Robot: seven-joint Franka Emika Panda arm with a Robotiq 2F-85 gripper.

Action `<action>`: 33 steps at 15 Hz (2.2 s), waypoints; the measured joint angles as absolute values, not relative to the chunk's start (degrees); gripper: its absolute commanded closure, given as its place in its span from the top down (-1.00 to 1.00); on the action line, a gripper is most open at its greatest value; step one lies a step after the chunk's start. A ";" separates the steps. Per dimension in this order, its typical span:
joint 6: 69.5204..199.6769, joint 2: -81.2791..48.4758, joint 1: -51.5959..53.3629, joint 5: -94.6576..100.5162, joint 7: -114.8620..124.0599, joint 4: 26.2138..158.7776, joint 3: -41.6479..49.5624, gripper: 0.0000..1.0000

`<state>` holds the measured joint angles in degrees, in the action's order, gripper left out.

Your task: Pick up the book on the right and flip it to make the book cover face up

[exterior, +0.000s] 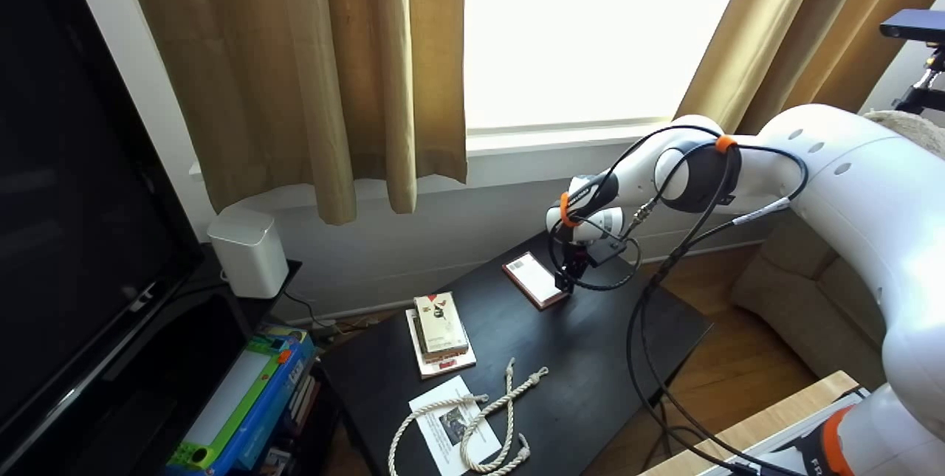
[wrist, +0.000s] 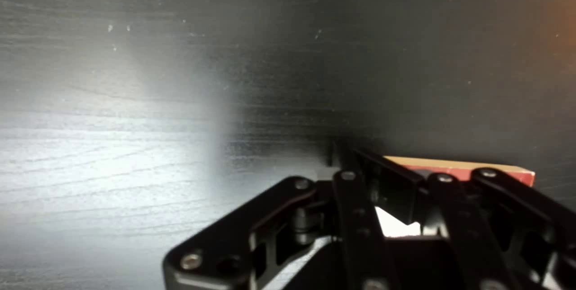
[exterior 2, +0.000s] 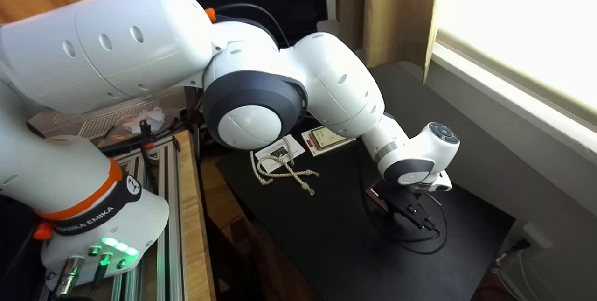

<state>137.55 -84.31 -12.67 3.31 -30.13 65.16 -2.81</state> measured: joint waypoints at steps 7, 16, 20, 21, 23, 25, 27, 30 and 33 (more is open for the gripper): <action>139.04 -79.38 -9.11 4.81 -29.46 68.89 -0.84 -0.90; 142.28 -76.54 -9.80 4.62 -29.83 74.12 -0.57 0.60; 148.88 -78.91 -13.85 4.27 -30.34 74.19 -3.84 1.00; 150.76 -79.60 -14.94 3.96 -30.37 74.18 -5.03 1.00; 154.33 -81.00 -17.03 3.29 -30.45 74.04 -7.55 1.00; 155.80 -82.23 -18.96 2.56 -30.60 73.54 -10.32 0.94; 155.84 -83.30 -20.50 1.85 -30.77 72.88 -12.69 0.46; 155.82 -84.79 -21.72 1.04 -30.93 71.64 -14.75 0.16; 155.79 -85.26 -22.10 0.20 -30.96 71.23 -15.38 -0.30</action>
<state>155.79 -85.26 -22.10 0.20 -30.96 71.23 -15.38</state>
